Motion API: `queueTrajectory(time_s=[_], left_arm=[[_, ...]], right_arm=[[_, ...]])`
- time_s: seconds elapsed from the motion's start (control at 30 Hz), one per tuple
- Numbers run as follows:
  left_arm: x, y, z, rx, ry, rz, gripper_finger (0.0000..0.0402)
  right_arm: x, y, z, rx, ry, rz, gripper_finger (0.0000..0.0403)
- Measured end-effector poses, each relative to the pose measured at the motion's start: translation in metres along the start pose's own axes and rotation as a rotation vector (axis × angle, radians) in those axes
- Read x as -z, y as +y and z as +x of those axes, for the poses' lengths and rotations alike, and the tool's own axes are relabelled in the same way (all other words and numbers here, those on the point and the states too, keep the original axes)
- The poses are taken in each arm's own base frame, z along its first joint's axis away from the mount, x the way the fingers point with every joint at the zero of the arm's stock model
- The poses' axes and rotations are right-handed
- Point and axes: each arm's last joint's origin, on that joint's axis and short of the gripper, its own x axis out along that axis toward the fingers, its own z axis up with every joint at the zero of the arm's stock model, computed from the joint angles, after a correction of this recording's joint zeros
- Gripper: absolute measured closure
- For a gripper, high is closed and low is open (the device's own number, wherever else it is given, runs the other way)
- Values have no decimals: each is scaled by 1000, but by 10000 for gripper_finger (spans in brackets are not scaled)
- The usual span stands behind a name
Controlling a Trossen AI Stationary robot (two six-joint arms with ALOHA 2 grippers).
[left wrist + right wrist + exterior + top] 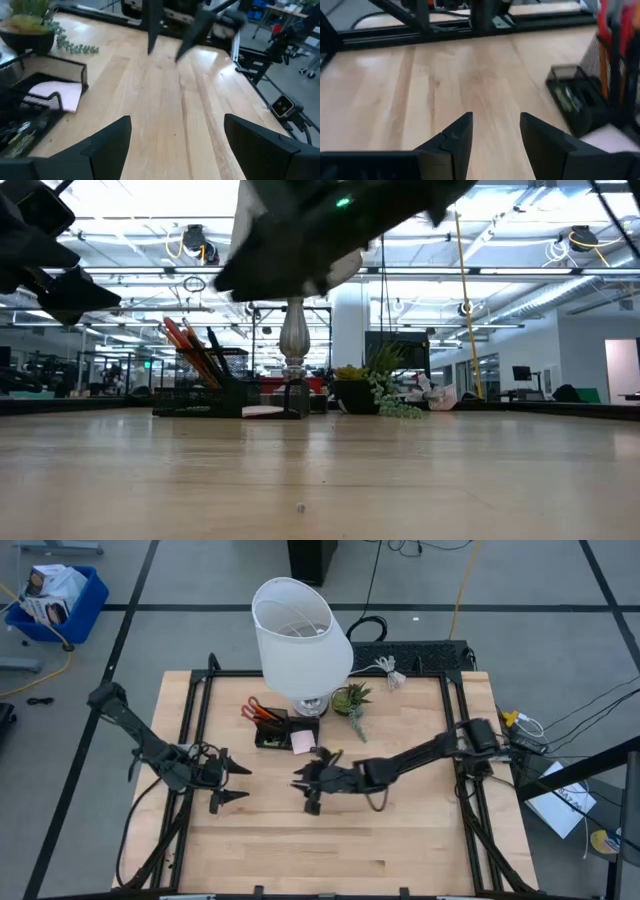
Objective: Pick and place office supplies into organizer
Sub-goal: Return to Home Position
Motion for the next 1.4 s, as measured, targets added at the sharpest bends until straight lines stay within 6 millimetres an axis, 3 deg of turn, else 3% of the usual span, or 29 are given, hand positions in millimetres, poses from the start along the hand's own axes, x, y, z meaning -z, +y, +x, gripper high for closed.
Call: queueTrajectory(time_s=[0.1, 0.2, 0.47, 0.67, 0.87, 1.0, 1.17, 1.4], left_arm=[[8, -1, 1, 51, -18, 93, 82], [18, 1, 1, 95, -10, 148, 82], [24, 8, 3, 2, 47, -48, 82], [15, -1, 2, 140, -32, 246, 82], [11, 3, 3, 54, -70, 271, 82], [8, 8, 5, 34, -86, 246, 82], [2, 15, 8, 56, -91, 229, 82], [1, 28, 12, 18, -60, 209, 82]], right_arm=[[17, 4, -19, -22, 15, 73, 245], [51, 13, -38, -66, 53, 76, 243], [110, 27, -86, -275, -142, 148, 243], [140, 9, -119, -362, -304, 147, 242], [147, -8, -141, -385, -242, 111, 241], [138, -24, -167, -362, -315, 98, 243], [143, -49, -195, -318, -374, 96, 244], [153, -71, -219, -293, -395, 126, 239]])
